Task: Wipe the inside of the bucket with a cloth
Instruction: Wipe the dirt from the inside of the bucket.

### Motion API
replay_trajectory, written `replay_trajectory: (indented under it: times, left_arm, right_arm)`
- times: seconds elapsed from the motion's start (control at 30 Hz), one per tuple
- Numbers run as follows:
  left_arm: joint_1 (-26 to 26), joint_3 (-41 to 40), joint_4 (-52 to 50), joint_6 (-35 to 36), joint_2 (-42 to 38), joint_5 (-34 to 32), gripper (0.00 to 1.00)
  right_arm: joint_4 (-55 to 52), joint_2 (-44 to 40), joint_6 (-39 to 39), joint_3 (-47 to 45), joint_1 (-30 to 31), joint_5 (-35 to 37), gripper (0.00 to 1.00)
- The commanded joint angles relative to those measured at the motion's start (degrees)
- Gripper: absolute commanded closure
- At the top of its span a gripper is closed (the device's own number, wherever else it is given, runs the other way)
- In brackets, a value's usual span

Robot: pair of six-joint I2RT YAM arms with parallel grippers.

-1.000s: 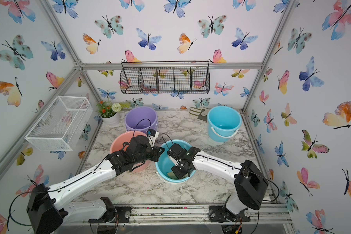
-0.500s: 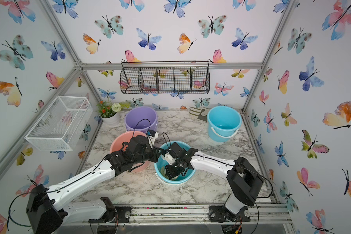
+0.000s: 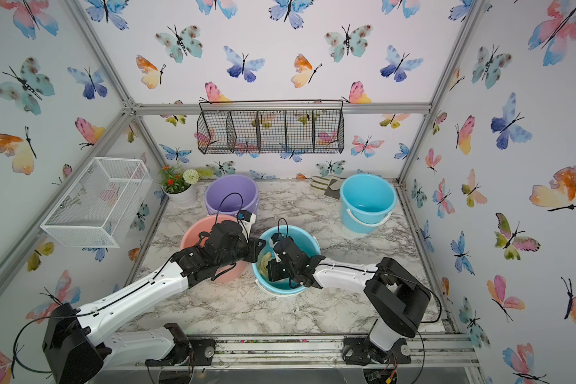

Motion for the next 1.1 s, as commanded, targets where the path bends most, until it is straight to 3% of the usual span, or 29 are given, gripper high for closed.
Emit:
replay_trajectory:
  times: [0.0,0.4,0.6,0.7,0.87,1.07]
  left_arm:
    - [-0.4,-0.4,0.6,-0.2,-1.1,1.5,1.0]
    - [-0.4,-0.7,0.0,0.2,-1.5,0.9,1.0]
    - [-0.4,-0.8,0.6,-0.1,-1.0,1.1,1.0]
    - [-0.4,-0.8,0.5,0.1,-1.0,0.8,1.0]
    - [-0.4,-0.5,0.0,0.4,-0.9,0.6,1.0]
    - [-0.4,-0.2,0.1,0.4,-0.6,0.7,1.0]
  right_arm:
    - [7.0,1.1,0.8,-0.7,0.0,13.6,0.98]
    - [-13.0,8.0,-13.8,10.1,1.0,36.1,0.98]
    - [-23.0,8.7,-19.6,11.8,1.0,42.4,0.98]
    - [-30.6,10.4,-21.0,14.6,1.0,40.6,0.98]
    - [-46.3,14.0,-19.4,20.2,1.0,29.5,0.98]
    - [-54.6,12.4,-18.2,20.2,1.1,15.5,0.98]
